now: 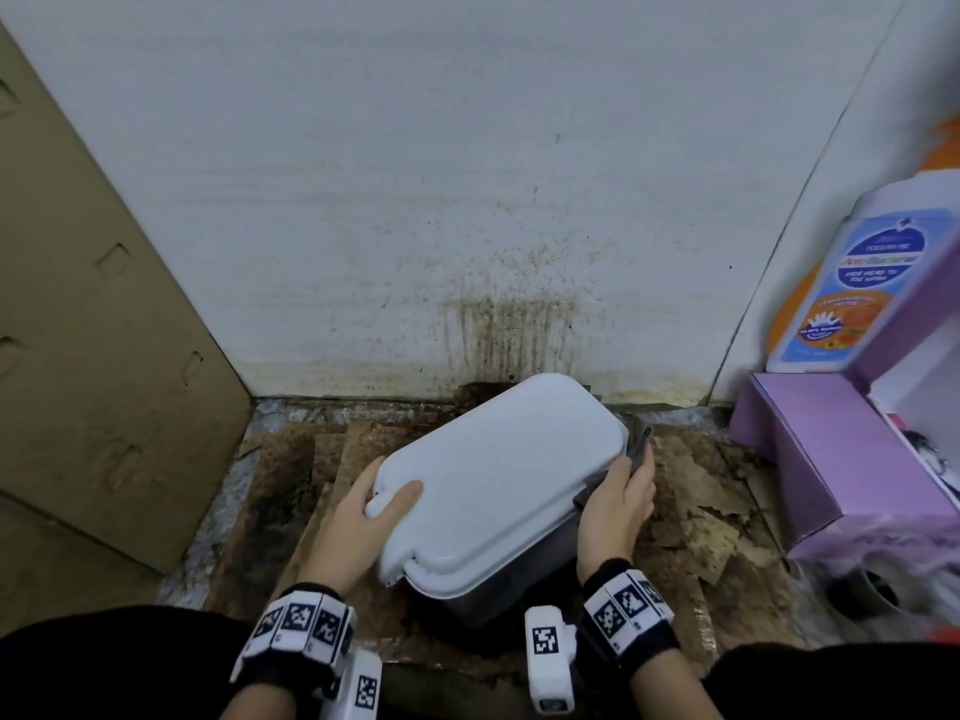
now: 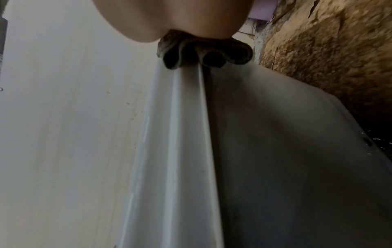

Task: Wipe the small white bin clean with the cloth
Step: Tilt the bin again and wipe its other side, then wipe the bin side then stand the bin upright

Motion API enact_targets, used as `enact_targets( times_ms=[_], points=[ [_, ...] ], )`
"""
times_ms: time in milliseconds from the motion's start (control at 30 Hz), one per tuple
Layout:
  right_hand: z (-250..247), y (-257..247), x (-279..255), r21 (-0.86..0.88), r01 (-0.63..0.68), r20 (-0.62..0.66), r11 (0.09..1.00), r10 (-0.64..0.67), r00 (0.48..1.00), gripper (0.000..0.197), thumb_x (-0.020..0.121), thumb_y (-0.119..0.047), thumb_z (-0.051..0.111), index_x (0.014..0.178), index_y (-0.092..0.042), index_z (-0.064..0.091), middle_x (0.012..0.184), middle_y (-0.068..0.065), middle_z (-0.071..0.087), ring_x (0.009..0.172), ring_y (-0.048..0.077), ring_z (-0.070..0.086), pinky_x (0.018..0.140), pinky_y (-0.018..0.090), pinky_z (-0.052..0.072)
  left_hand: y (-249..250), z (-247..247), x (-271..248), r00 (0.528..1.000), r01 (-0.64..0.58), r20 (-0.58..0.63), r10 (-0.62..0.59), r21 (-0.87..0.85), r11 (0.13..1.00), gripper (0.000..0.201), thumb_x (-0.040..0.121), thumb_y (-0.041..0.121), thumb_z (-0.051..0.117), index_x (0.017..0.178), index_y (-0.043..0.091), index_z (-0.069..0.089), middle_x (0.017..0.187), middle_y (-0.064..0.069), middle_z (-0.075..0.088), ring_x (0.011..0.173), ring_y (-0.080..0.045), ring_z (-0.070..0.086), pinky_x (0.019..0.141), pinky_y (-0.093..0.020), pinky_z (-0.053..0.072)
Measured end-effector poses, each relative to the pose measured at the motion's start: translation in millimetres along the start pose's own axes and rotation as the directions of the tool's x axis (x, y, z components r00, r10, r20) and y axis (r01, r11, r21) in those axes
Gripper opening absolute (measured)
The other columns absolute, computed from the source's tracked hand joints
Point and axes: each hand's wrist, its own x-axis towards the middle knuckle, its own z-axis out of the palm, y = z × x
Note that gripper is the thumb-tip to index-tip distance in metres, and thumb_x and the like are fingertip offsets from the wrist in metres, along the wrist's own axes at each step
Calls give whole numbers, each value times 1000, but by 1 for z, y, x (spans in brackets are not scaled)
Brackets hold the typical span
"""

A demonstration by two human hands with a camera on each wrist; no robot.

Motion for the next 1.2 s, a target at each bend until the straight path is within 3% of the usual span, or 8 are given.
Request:
enact_targets(
  times_ms=[167,267,400,567,900,1000,1100,1200],
  points=[
    [-5,-4,25,47,-107,66,993,104,992,48,101,-42,32,148,-41,36,154,-1,39,143,27,34,115,55,32,-10,13,-2,963,205,-190,-190,63,977,121,61,93,50,153,20,20,149,-12,45,128,-33,51,105,-50,44],
    [-10,-15,41,30,-154,143,988,148,979,48,100,-35,35,147,-36,40,145,3,49,130,30,47,108,52,41,-11,18,-8,950,222,-238,-201,63,973,100,72,87,49,139,16,28,141,-15,50,117,-30,55,98,-46,48],
    [-11,-30,63,13,-156,249,988,148,957,46,103,-29,35,148,-24,43,145,2,48,132,26,46,111,48,39,-10,22,-16,940,248,-266,-213,108,963,73,78,83,48,114,22,33,129,-10,57,112,-28,57,93,-42,47],
    [-9,-21,80,-43,-119,293,992,126,948,52,89,-43,40,135,-28,60,137,1,61,124,25,56,108,51,43,-8,29,-22,935,252,-298,-192,176,952,71,84,78,45,116,15,43,121,-8,60,105,-27,58,86,-38,47],
    [-15,-18,38,145,-113,59,983,105,993,40,90,-36,42,118,-24,69,123,-2,66,117,24,58,100,45,46,3,11,-4,955,143,-277,-102,133,981,69,88,71,49,135,20,51,132,-7,59,119,-30,55,98,-43,46],
    [-21,-13,15,231,-157,-102,960,184,978,39,94,-30,42,120,-19,69,118,-1,65,109,24,58,87,36,42,7,-5,14,985,71,-169,-46,141,988,79,82,80,48,143,29,45,140,-1,56,126,-28,53,103,-47,44],
    [-22,-16,-12,278,-155,-173,948,209,963,42,95,-27,40,128,-23,65,119,-4,62,109,20,55,88,32,39,5,-16,36,995,56,-94,-43,141,988,109,68,95,44,153,28,31,151,1,48,135,-26,48,110,-51,41],
    [-20,-15,-31,238,-124,-148,963,162,976,41,98,-26,37,132,-32,60,118,-6,57,109,18,51,89,31,37,6,-18,47,996,59,-77,-52,105,993,97,86,77,48,160,24,15,162,-2,32,146,-27,35,117,-50,32]
  ],
)
